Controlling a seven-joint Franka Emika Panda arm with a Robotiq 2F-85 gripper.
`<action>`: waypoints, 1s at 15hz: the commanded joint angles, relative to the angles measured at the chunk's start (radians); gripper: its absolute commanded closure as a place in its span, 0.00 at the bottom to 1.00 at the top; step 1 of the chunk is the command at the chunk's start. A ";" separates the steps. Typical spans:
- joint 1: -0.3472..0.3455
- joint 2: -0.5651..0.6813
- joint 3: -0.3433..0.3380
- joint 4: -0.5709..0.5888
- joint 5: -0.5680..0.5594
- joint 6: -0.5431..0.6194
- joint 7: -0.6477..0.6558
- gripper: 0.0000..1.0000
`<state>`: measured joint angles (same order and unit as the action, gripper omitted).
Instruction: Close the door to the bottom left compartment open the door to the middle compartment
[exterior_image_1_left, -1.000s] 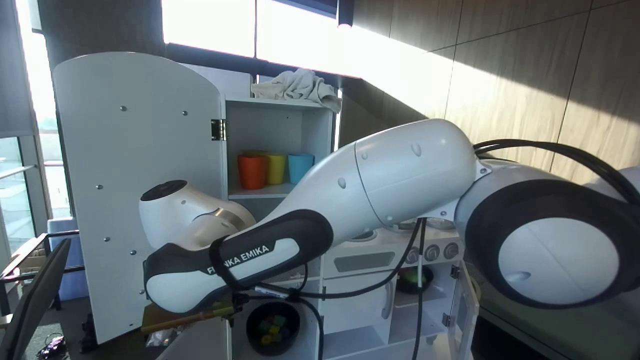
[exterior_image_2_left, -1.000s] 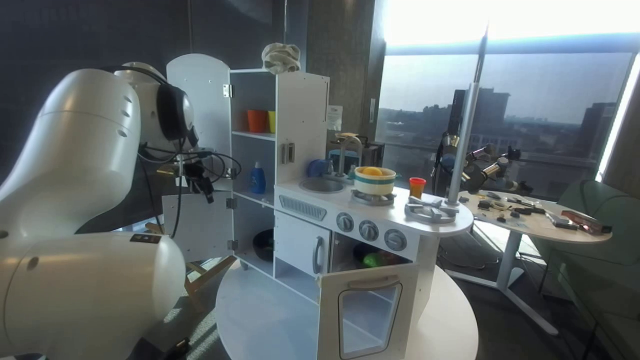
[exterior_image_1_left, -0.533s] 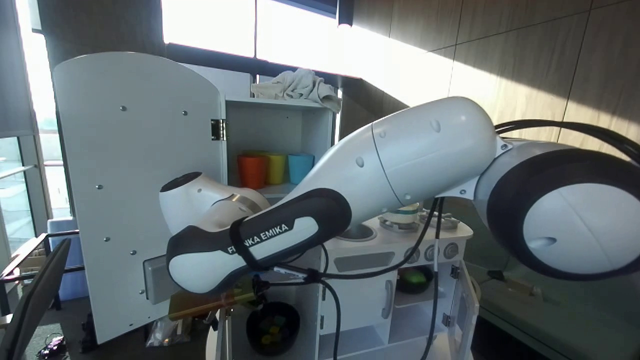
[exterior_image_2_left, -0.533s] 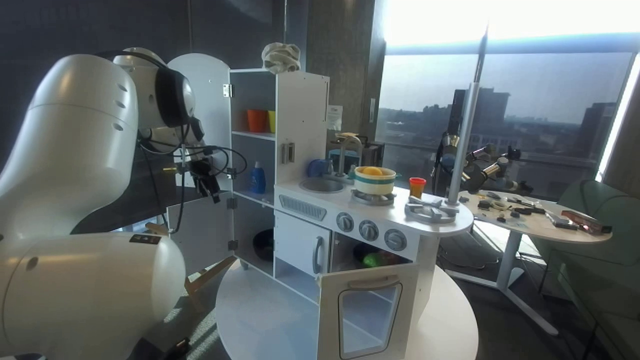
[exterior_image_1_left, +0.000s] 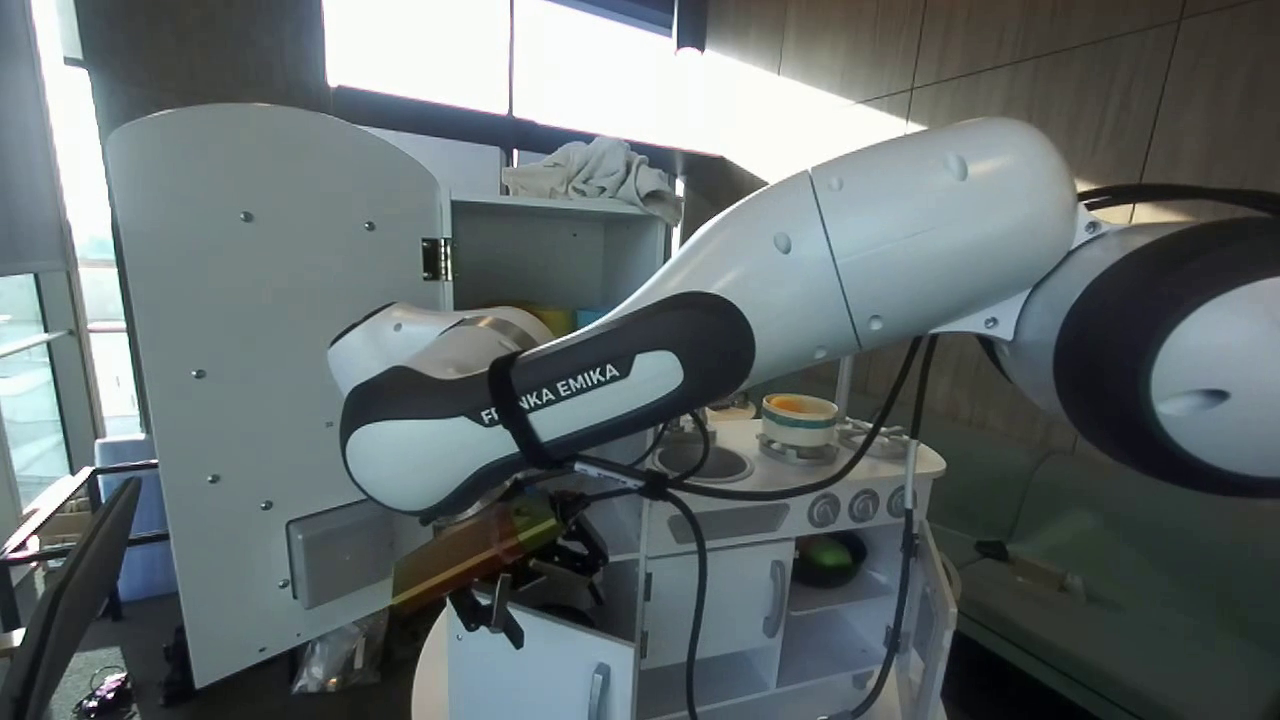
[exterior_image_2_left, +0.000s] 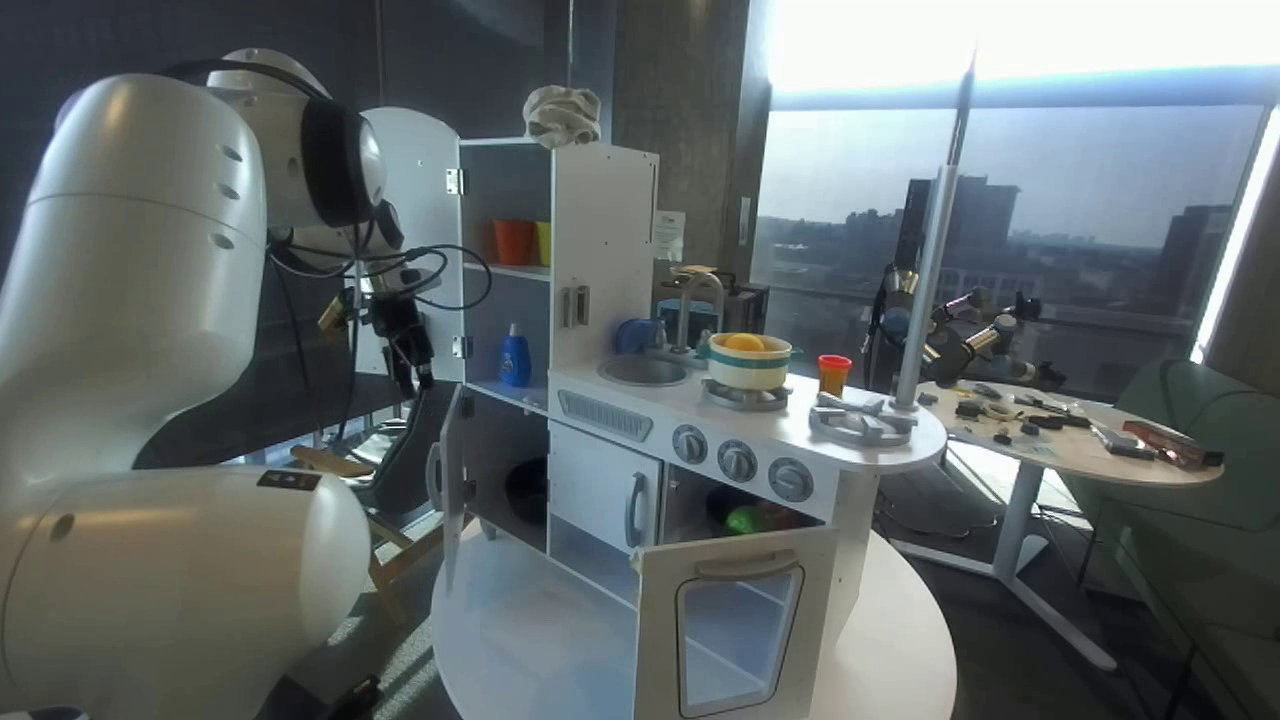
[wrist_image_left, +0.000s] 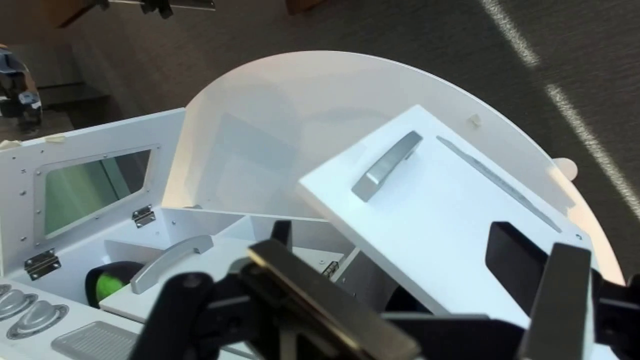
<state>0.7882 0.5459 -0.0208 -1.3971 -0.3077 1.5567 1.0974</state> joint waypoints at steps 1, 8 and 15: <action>-0.049 -0.050 0.056 -0.046 -0.023 -0.017 -0.035 0.00; -0.183 -0.152 0.112 -0.283 -0.047 0.244 -0.331 0.00; -0.355 -0.323 0.147 -0.624 -0.031 0.560 -0.477 0.00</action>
<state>0.5128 0.3461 0.0999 -1.8356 -0.3467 1.9853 0.6692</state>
